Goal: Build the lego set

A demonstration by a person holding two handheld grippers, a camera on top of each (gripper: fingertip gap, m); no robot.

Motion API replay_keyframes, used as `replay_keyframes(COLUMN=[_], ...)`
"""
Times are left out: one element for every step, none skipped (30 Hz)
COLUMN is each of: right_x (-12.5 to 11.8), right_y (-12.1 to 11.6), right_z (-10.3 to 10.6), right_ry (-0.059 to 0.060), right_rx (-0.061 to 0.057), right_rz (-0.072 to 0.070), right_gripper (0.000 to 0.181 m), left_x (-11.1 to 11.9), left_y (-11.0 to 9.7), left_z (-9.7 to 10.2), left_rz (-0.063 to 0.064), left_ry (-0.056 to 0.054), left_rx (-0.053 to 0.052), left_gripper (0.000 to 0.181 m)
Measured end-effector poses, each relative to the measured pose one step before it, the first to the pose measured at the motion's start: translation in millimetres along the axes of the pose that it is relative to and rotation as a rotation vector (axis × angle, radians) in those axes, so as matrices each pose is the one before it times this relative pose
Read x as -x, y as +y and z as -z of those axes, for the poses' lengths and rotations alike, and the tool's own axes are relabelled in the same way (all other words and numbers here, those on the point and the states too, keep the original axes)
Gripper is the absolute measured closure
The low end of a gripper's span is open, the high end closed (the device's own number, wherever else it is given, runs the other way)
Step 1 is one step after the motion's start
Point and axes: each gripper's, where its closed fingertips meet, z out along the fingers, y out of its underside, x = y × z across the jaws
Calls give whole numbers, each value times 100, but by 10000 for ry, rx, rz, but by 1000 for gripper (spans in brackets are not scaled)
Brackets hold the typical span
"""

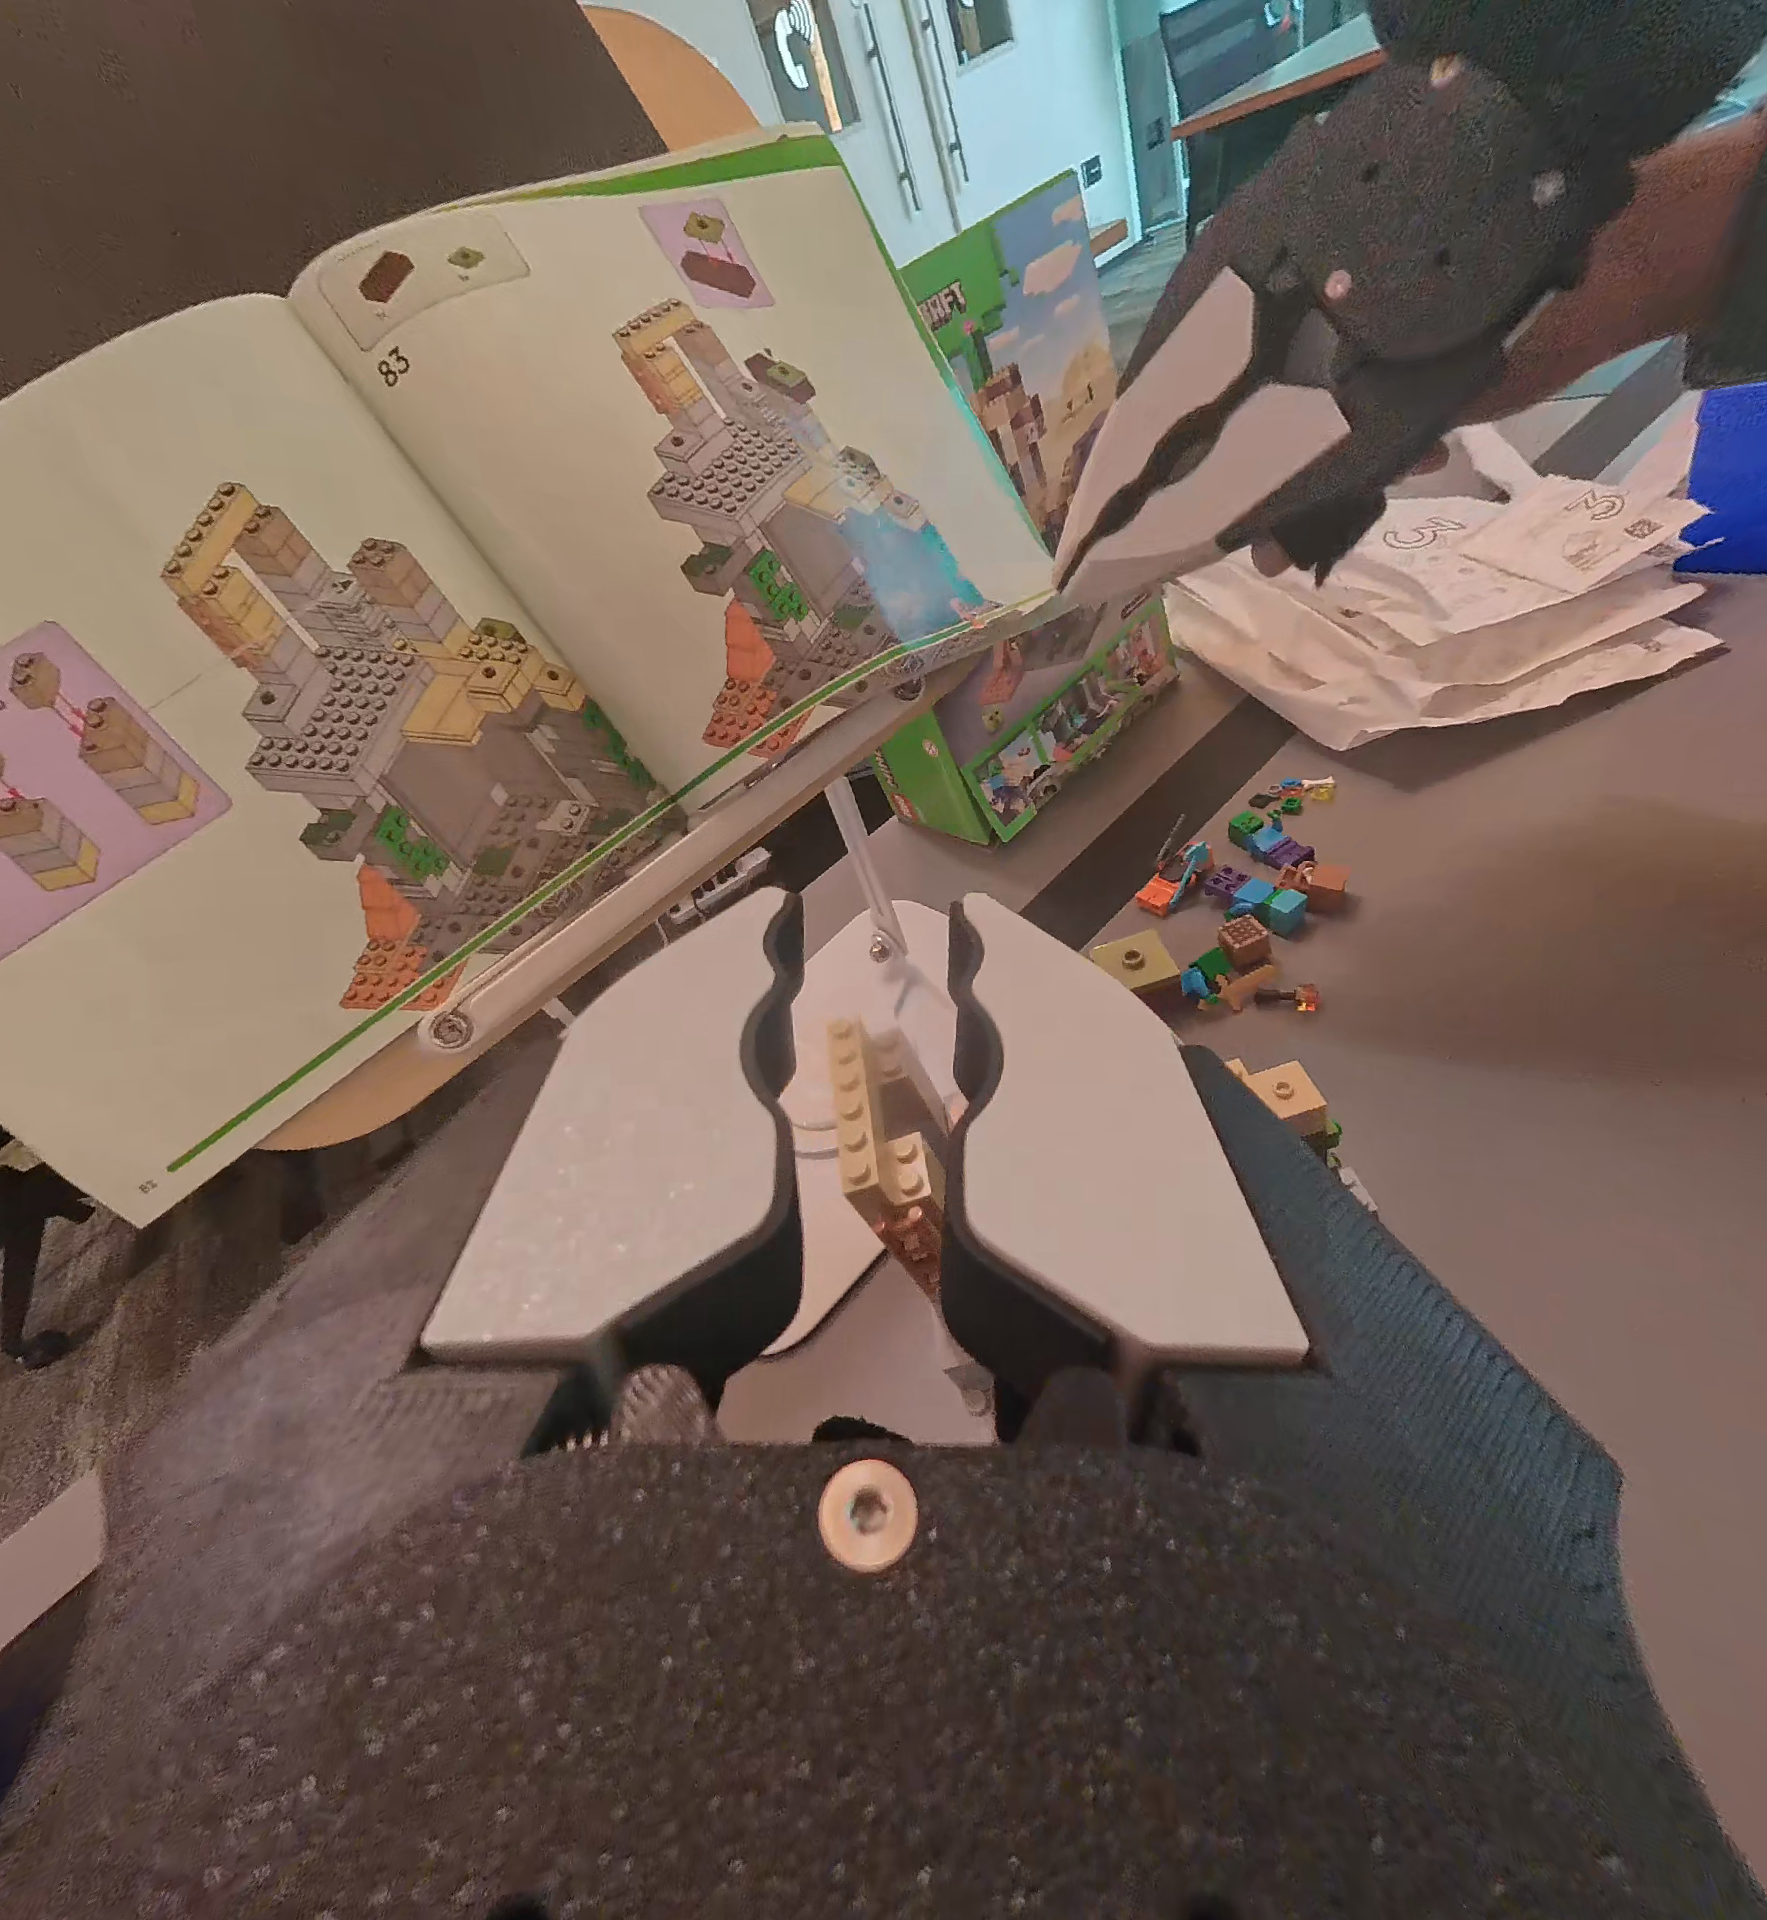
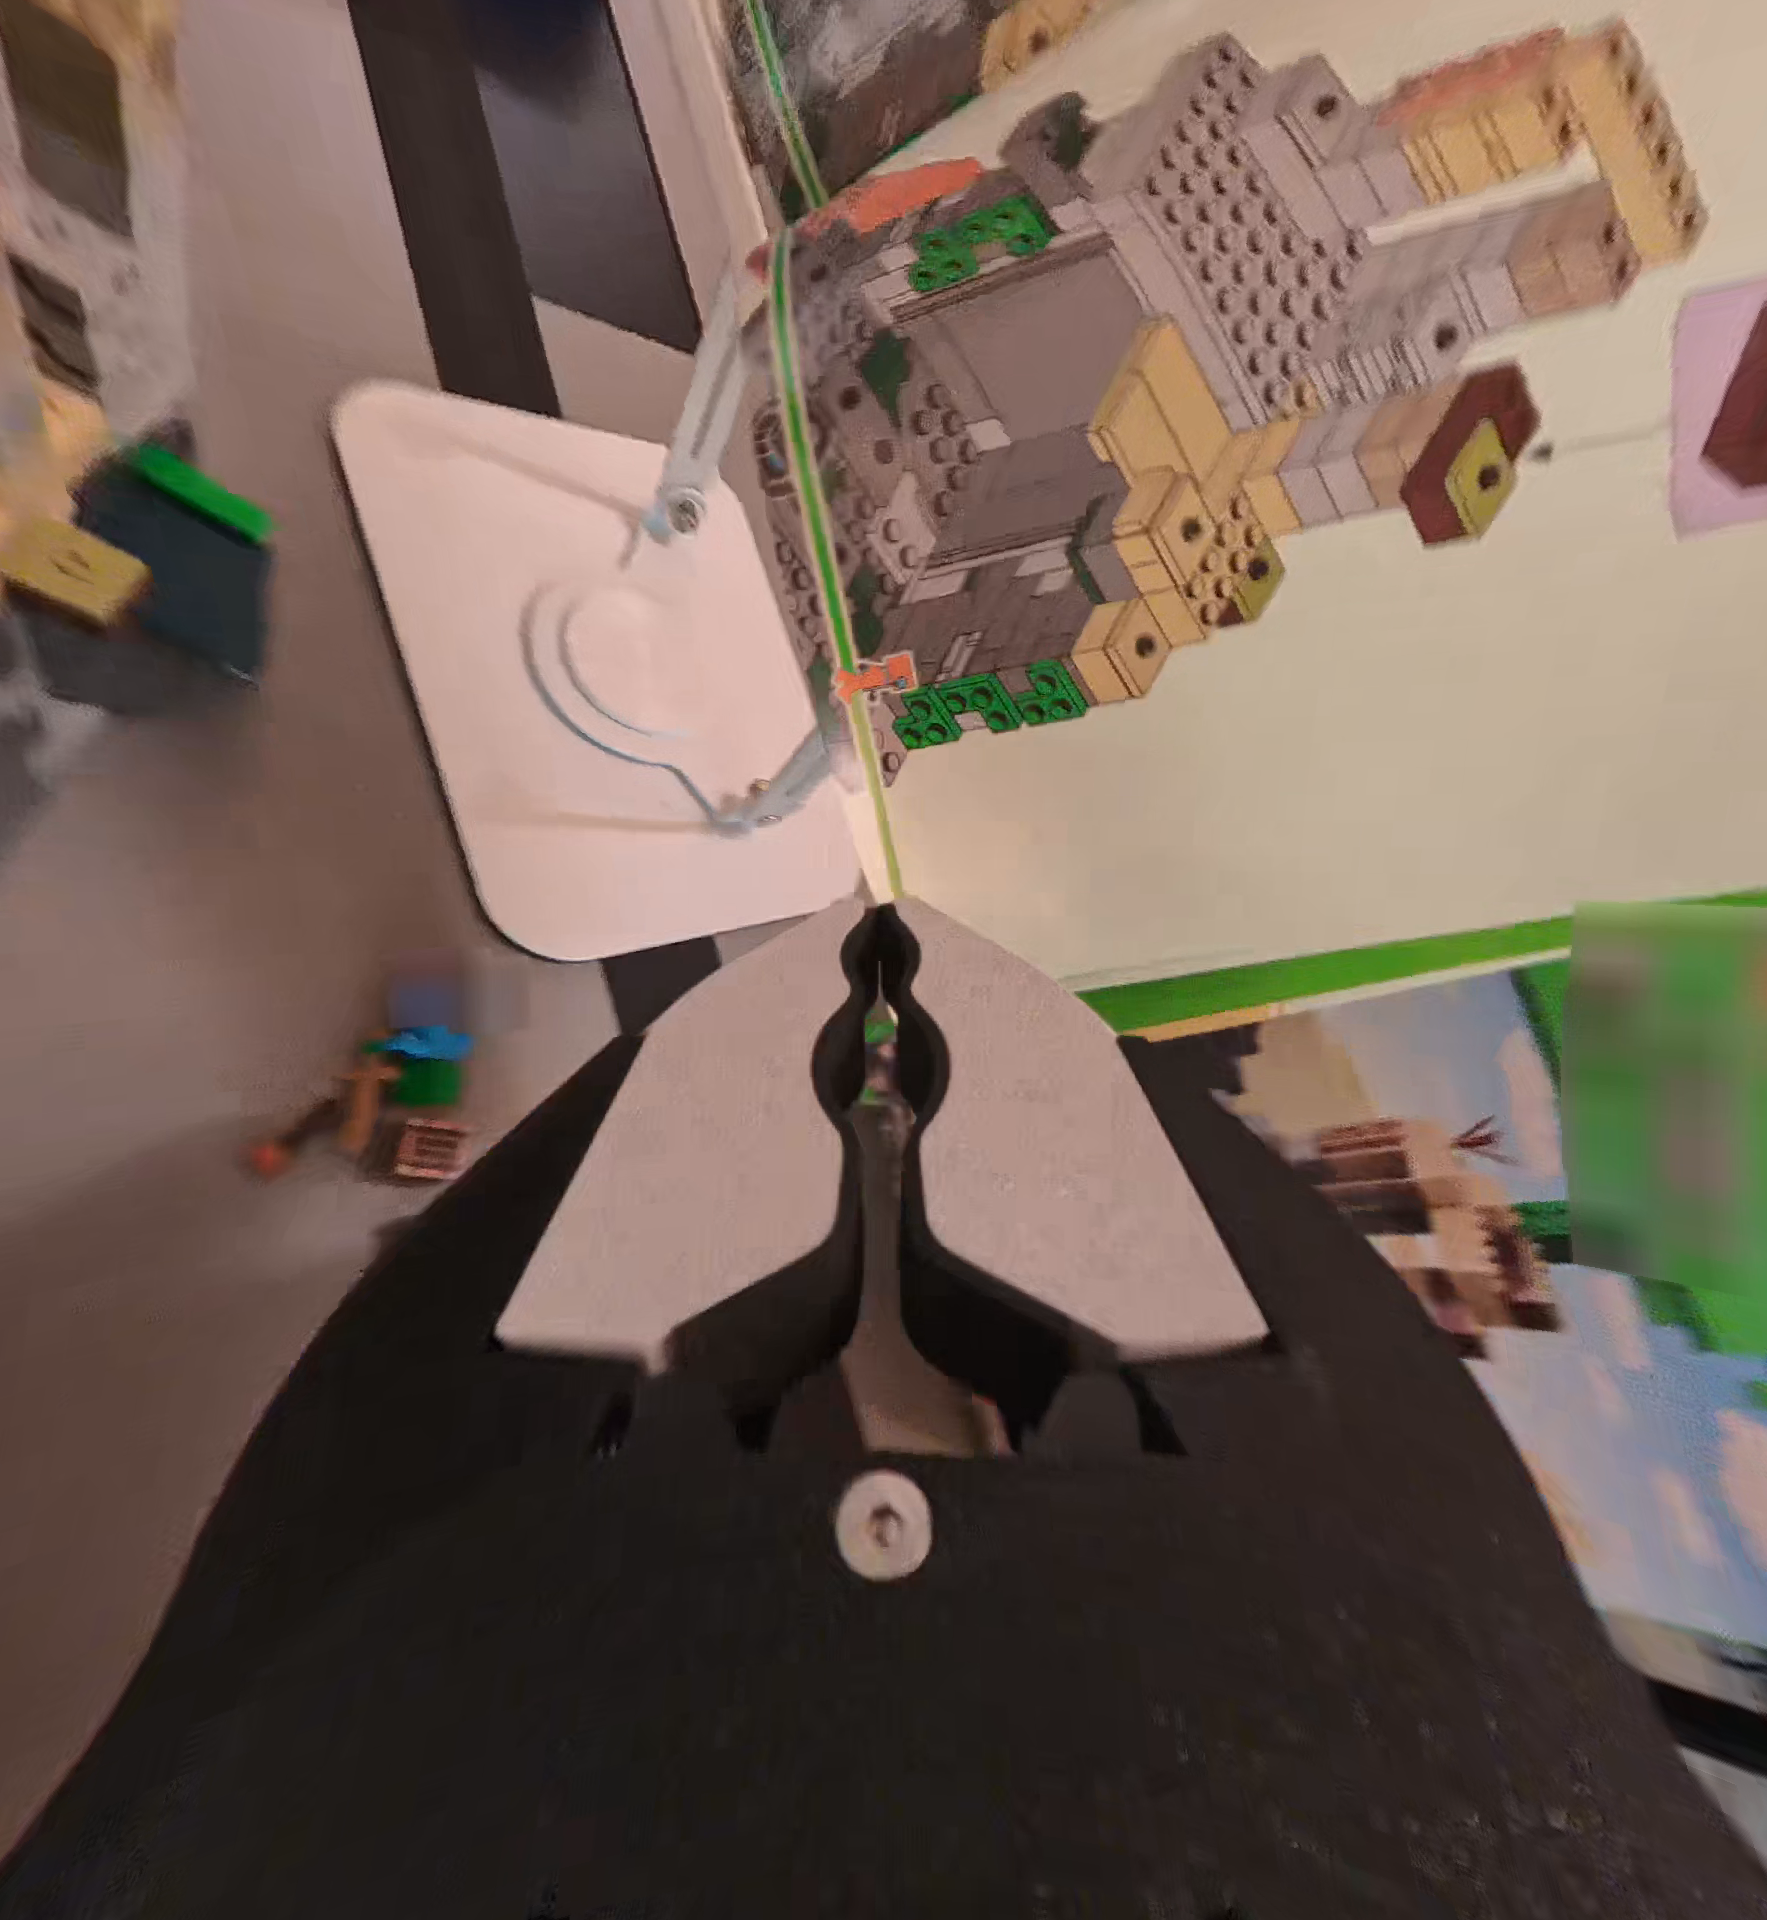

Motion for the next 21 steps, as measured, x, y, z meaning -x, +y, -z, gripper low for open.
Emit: replay_keyframes(right_x=[38,-35,0,42,-45,31,28,19,30,-36,-31,42,-52,-33,-7,-69,-84,-58,-76,-51,-66], right_y=[-24,-49,-59,15,31,-3,-42,-77,-16,13,7,11,-17,-55,-10,48,47,14,-6,-16,-25], right_z=[149,121,95,41,5,-2,-9,-7,-20,-28,-34,-30,-22,-18,-31,-53,-28,-18,-4,2,10], right_ry=[-461,-381,-366,-372,-272,-296,-258,-221,-204,-141,-146,-188,-121,-98,-116,-66,-41,-63,-50,-53,-29], right_rx=[-9,-13,-6,80,122,99,83,58,73,73,45,35,18,-29,1,46,26,2,-7,-19,-15], right_rz=[-540,-459,-392,-343,-276,-237,-223,-175,-140,-123,-122,-162,-143,-92,-100,-88,-52,-69,-87,-63,-44], right_gripper=[181,181,181,181,181,181,181,181,181,181,181,181,181,181,181,181,181,181,181,181,181], left_x=[-38,-57,-72,-80,-123,-112,-109,-131,-134,-120,-87,-26,-13,-17,-35,-20,8,8,7,-13,-14], left_y=[-78,-101,-94,-108,-73,-24,31,53,64,83,89,90,74,60,38,44,57,70,74,68,66], left_z=[-5,-2,3,21,17,18,1,9,23,33,39,42,46,57,45,51,30,18,7,7,3], left_rz=[22,37,28,24,23,10,-4,6,24,36,26,8,-6,-8,1,9,4,-1,11,29,41], left_ry=[62,54,40,37,43,34,30,46,69,74,60,29,19,28,36,27,14,12,21,32,43], left_rx=[-20,-34,-44,-54,-50,-23,-7,0,4,10,12,10,7,1,-16,-14,-1,4,4,-3,-11], left_gripper=[155,155,155,155,155,155,155,155,155,155,155,155,155,155,155,155,155,155,155,155,155])
